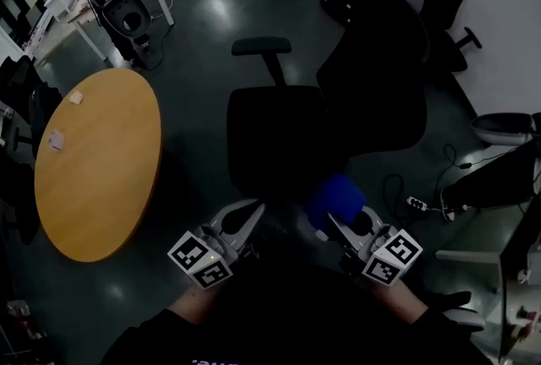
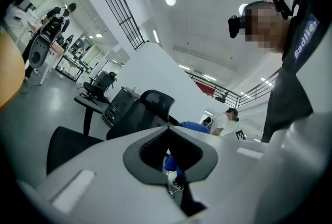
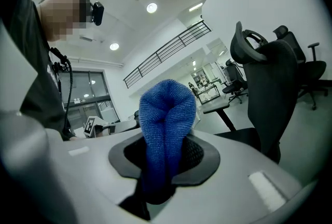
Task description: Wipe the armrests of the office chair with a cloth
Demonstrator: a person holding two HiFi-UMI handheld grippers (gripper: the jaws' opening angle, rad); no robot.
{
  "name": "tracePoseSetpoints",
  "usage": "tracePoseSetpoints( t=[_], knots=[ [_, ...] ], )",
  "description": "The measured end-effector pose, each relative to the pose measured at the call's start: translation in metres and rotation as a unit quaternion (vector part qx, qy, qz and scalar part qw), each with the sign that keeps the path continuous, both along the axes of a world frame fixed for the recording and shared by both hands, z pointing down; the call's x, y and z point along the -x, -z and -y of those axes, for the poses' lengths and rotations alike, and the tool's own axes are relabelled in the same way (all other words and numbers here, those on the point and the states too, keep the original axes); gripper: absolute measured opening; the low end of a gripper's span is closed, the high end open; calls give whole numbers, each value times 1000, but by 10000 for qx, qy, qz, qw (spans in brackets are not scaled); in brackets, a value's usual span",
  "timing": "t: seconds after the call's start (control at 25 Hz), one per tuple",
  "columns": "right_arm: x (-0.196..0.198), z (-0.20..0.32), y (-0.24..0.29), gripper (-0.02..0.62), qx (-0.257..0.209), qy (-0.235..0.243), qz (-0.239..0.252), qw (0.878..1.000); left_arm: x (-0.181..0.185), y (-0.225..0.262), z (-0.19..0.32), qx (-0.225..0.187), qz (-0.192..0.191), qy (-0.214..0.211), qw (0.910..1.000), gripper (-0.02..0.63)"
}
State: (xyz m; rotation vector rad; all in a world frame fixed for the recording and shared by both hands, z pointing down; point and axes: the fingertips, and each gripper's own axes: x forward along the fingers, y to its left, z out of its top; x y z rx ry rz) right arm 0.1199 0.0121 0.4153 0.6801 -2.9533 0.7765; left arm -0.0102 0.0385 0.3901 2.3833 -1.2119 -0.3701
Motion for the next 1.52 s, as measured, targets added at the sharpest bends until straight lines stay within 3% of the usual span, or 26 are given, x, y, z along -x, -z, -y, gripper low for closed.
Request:
tracePoseSetpoints(
  t=[0.2,0.32,0.48,0.6,0.8,1.0,1.32,1.52],
  knots=[
    [25,17,-5,109,63,-249,-458,9986,47,-36,16,177,406,-76,9990,18],
    [33,32,-12,109,19,-408,-702,9967,71,-77,24,307,869,-123,9957,18],
    [28,55,-32,109,-40,-579,-1184,9913,92,-153,26,683,1714,-239,9825,18],
    [15,76,-62,109,-56,-696,-1675,9834,96,-192,26,987,2019,-321,9739,18],
    [-1,109,-113,109,26,-771,-2393,9679,91,-225,30,1361,2284,-394,9632,18],
    [-6,120,-152,109,230,-496,-2856,9568,83,-234,28,1673,2406,-317,9556,18],
    [8,135,-196,109,328,44,-3502,9361,86,-255,27,2146,2554,-111,9427,18],
    [25,144,-218,109,286,318,-3900,9198,82,-268,27,2281,2533,-156,9400,18]
  ],
)
